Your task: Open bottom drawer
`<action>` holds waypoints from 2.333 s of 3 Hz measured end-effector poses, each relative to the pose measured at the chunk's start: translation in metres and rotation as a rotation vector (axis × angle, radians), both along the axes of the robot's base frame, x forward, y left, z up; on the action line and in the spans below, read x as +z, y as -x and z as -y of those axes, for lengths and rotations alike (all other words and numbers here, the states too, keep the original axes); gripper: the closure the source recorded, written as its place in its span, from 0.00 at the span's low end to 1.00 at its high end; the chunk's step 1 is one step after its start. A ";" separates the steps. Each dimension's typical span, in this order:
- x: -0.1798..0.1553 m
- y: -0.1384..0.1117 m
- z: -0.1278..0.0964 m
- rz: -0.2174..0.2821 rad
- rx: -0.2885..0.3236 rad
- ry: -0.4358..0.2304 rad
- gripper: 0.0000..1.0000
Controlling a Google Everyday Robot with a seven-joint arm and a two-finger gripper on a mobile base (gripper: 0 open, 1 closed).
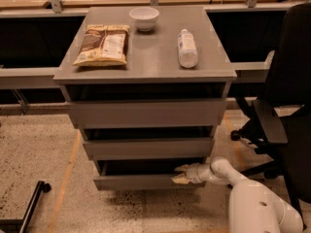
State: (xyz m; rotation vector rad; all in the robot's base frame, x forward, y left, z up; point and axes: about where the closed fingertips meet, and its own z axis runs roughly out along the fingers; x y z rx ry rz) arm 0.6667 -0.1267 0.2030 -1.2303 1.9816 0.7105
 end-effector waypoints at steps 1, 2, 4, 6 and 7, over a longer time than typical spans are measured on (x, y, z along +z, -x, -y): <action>-0.002 0.001 -0.003 -0.010 0.007 0.008 0.14; -0.014 0.017 -0.009 -0.078 0.032 0.036 0.00; -0.011 0.024 -0.009 -0.105 0.036 0.042 0.00; -0.011 0.061 -0.009 -0.244 0.079 0.061 0.39; -0.009 0.061 -0.009 -0.245 0.080 0.061 0.63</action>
Offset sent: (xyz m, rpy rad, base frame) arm -0.0396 0.0090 -0.0275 -0.0761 0.1726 0.0511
